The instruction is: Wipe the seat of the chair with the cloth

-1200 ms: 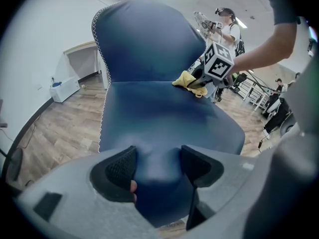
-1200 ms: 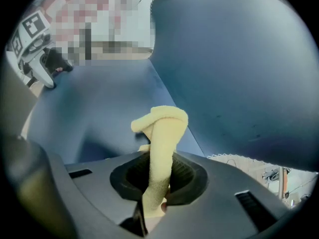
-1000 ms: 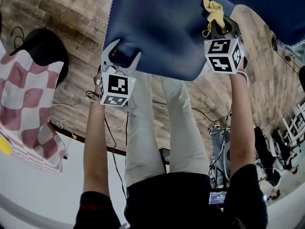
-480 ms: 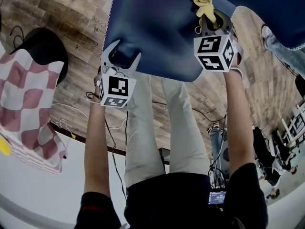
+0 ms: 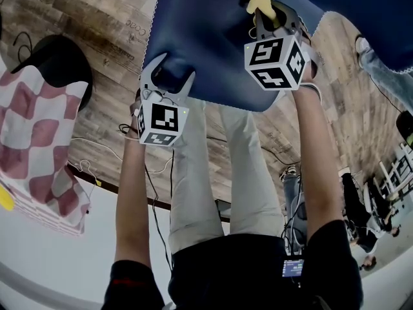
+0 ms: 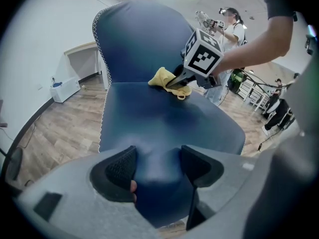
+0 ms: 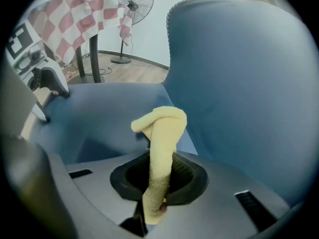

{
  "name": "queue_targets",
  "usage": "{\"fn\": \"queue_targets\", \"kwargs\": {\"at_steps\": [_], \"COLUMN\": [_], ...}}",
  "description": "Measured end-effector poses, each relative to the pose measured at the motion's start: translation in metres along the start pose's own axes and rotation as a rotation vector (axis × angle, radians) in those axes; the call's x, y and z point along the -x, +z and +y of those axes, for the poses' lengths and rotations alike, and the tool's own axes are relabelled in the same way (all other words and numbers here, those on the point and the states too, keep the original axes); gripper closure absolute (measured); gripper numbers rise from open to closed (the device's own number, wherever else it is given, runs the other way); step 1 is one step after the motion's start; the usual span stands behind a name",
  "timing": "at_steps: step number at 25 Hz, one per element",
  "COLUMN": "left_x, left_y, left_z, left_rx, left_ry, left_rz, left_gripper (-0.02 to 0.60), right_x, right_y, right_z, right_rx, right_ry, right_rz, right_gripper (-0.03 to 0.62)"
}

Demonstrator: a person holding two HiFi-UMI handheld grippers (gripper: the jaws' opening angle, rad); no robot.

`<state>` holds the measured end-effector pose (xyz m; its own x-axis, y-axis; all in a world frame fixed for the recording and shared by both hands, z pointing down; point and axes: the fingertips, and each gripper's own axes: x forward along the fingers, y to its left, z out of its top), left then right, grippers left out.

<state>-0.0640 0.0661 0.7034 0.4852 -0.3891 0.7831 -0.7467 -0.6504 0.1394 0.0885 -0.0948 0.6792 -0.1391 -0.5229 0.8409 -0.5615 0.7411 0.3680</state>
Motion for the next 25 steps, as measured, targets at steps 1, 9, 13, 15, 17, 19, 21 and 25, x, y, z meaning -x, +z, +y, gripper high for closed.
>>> {"fn": "queue_targets", "kwargs": {"at_steps": [1,9,13,15,17,19,21,25], "left_x": [0.000,-0.001,0.001,0.001,0.000,-0.001,-0.001,0.000], "left_y": [0.000,0.000,0.000,0.000,0.000,0.000,0.000,0.001], "left_z": [0.000,0.000,0.001,0.001,0.000,-0.001,-0.001,-0.001], "left_rx": [0.000,0.000,-0.001,-0.001,-0.002,-0.003,-0.002,-0.001], "left_ry": [0.000,-0.007,-0.011,-0.008,-0.008,-0.011,-0.012,-0.015], "left_rz": [-0.001,-0.008,-0.013,-0.015,-0.020,-0.023,-0.024,-0.027], "left_gripper": [0.291,0.293,0.293,0.293,0.293,0.293,0.293,0.293], "right_x": [-0.001,-0.010,-0.013,-0.015,-0.018,-0.019,-0.021,-0.022], "right_y": [0.004,0.037,0.057,0.068,0.079,0.090,0.100,0.105], "right_z": [0.002,0.021,0.033,0.041,0.050,0.058,0.066,0.070], "right_rx": [0.003,0.039,0.061,0.075,0.086,0.092,0.098,0.078], "right_ry": [0.004,0.038,0.058,0.071,0.080,0.089,0.098,0.107], "right_rz": [-0.006,-0.050,-0.076,-0.093,-0.109,-0.126,-0.141,-0.154], "right_gripper": [0.545,0.546,0.546,0.546,0.546,0.546,0.546,0.546]}}
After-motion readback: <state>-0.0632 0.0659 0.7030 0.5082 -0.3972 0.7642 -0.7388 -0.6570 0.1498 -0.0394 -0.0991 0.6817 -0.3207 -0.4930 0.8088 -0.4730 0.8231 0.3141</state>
